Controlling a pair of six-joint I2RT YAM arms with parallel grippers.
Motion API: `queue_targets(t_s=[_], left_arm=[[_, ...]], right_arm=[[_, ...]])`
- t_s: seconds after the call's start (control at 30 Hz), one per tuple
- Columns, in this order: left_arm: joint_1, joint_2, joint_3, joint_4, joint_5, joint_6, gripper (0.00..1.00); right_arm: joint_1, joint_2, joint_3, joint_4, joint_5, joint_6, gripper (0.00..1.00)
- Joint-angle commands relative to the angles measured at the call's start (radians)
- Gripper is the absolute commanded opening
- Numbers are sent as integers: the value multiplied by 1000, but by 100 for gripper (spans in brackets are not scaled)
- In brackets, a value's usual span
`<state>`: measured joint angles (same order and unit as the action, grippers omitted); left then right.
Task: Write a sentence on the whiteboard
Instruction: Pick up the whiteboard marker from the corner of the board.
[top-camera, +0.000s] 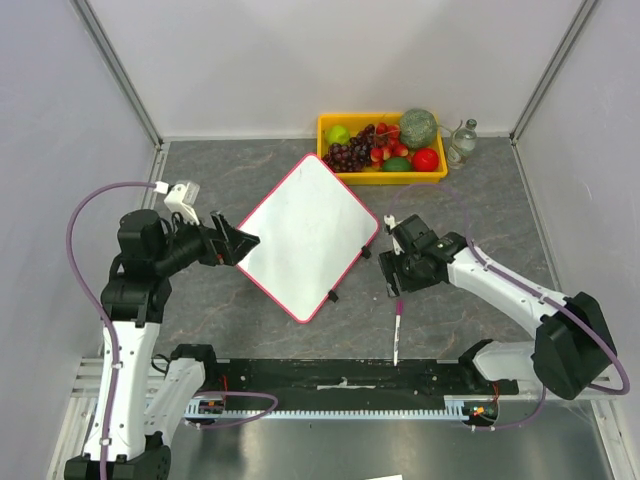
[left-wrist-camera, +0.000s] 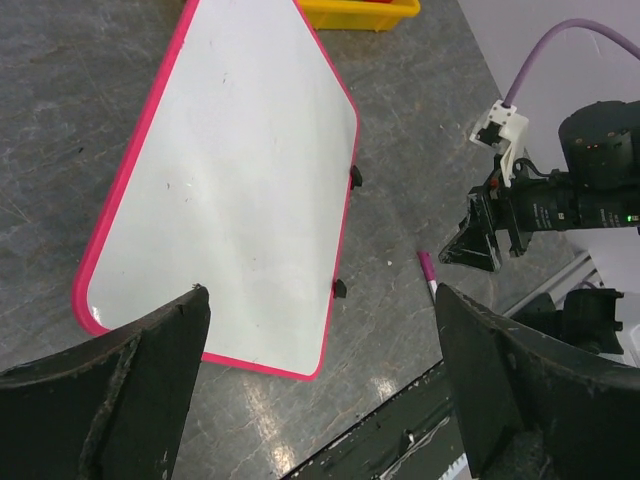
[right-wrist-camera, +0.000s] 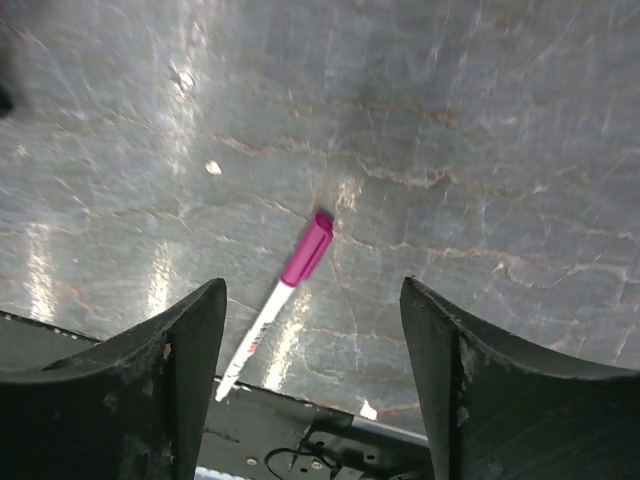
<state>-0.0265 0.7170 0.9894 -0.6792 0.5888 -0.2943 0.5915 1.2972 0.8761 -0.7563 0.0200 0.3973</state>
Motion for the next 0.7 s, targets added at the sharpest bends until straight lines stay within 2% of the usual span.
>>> queue_targets(t_s=[0.0,0.2,0.33,0.43,0.53,0.67], left_arm=[[-3,12,-8,-7,78,52,97],[-3,-17,-103,87,118,9,99],[-4,-24,-121,95,128,10,99],[-6,-16,-115,90,128,20,99],[-7,-4,-106,86,126,26,98],[-15,4,-87,84,118,30,98]], right_arm=[[17,2,-48,-34,12,49,75],[25,37,-101,54,-54,84,67],[25,97,-152,133,-110,107,60],[27,123,-189,207,-141,141,46],[27,166,-195,244,-143,146,41],[25,200,-175,279,-140,149,12]])
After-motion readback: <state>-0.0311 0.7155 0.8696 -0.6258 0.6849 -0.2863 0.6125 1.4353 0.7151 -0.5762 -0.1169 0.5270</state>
